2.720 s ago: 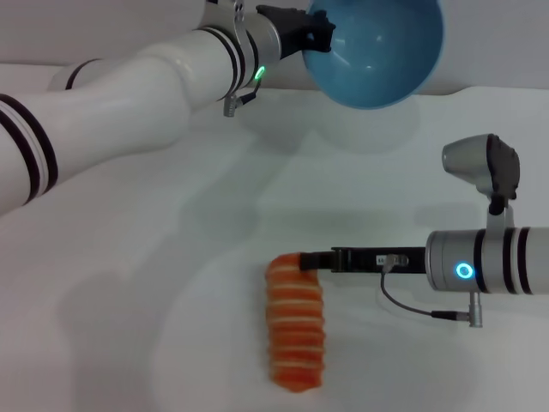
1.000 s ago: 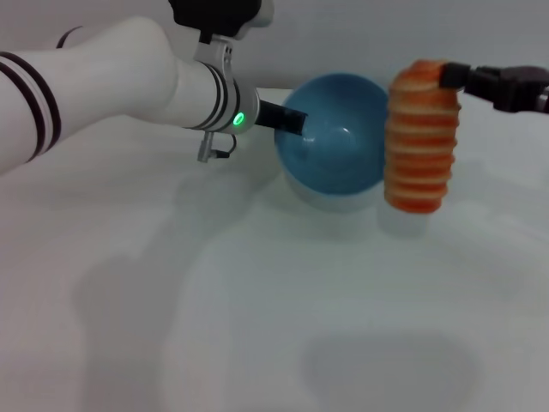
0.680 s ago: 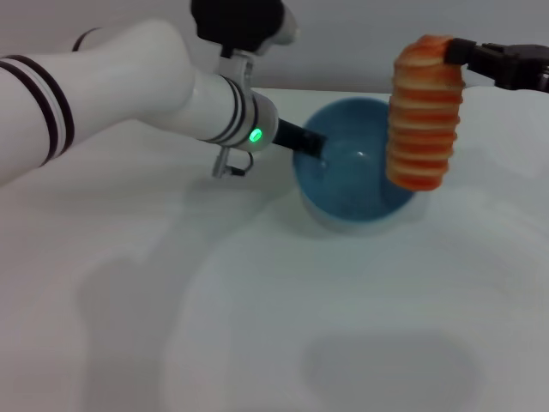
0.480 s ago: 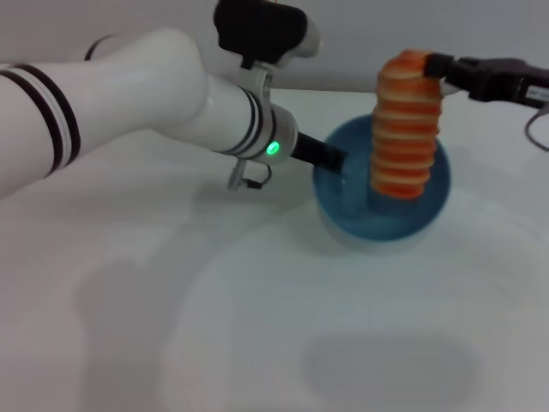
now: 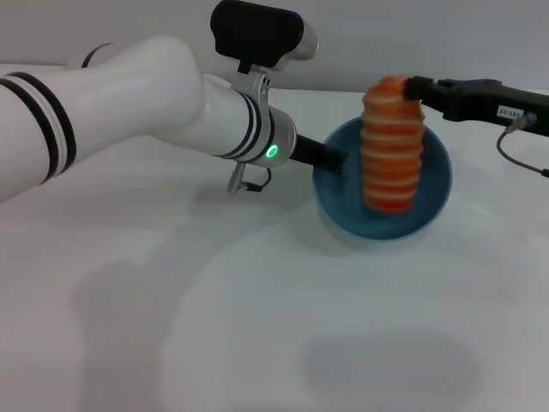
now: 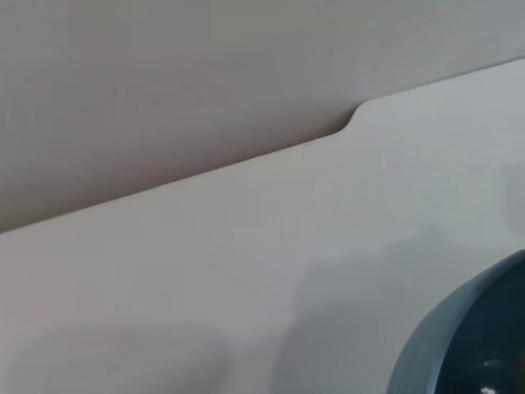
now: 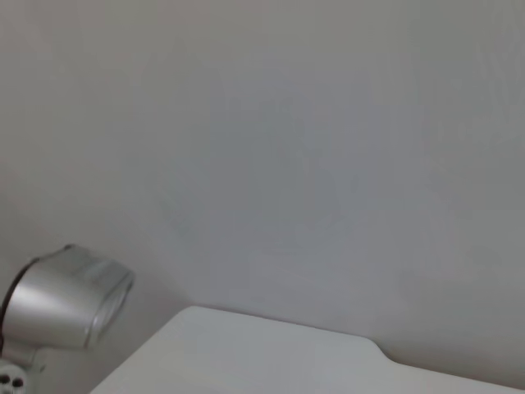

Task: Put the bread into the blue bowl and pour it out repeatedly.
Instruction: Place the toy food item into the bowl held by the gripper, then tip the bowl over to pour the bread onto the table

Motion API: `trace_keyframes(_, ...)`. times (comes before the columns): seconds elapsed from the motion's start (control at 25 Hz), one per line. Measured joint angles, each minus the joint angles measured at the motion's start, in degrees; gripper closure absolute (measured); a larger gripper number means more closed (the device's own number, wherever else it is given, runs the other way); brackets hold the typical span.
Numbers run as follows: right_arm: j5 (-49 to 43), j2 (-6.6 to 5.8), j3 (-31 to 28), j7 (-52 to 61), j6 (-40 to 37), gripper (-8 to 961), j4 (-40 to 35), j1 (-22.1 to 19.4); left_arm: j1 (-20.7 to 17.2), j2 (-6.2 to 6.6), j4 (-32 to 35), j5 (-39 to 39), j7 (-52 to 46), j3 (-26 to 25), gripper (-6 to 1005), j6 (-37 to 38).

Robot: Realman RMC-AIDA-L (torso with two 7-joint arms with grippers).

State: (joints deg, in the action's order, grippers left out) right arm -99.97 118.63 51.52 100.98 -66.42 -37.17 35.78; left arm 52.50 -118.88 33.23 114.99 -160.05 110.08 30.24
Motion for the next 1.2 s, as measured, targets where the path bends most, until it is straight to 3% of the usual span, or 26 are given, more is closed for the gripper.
trace_keyframes(0.12,0.38,0.1,-0.1,-0.96,0.02,904,0.2,-0.21,-0.04,0.02,-0.05,-0.01,0.0,-0.01,999,-0.38)
trace_keyframes(0.4,2.29,0.1,-0.92,-1.01,-0.17,699,-0.21,-0.9,-0.24,0.06,-0.41,-0.03,0.0,-0.01,1000,-1.67)
trace_keyframes(0.56,10.09,-0.04,-1.14,-2.41,-0.22,648,-3.2,-4.12,-1.12,0.13,-0.46,-0.04,0.08,0.0,1000,-3.65)
trace_keyframes(0.76,12.03,-0.18,-1.73,-8.18,0.49,583,-6.98,-7.25,-2.31,0.19,-0.54,-0.04,0.42,0.01,1000,-6.16)
trace_keyframes(1.04,12.64,0.18,-5.79,-22.82,4.29,573,-3.86,-10.17,-3.44,0.27,-0.54,0.21,0.87,0.46,999,-10.7)
trace_keyframes(1.2,17.5,0.14,-7.43,-28.46,4.17,567,0.88,-12.78,-2.67,0.31,-0.3,0.4,0.92,0.56,999,-11.96)
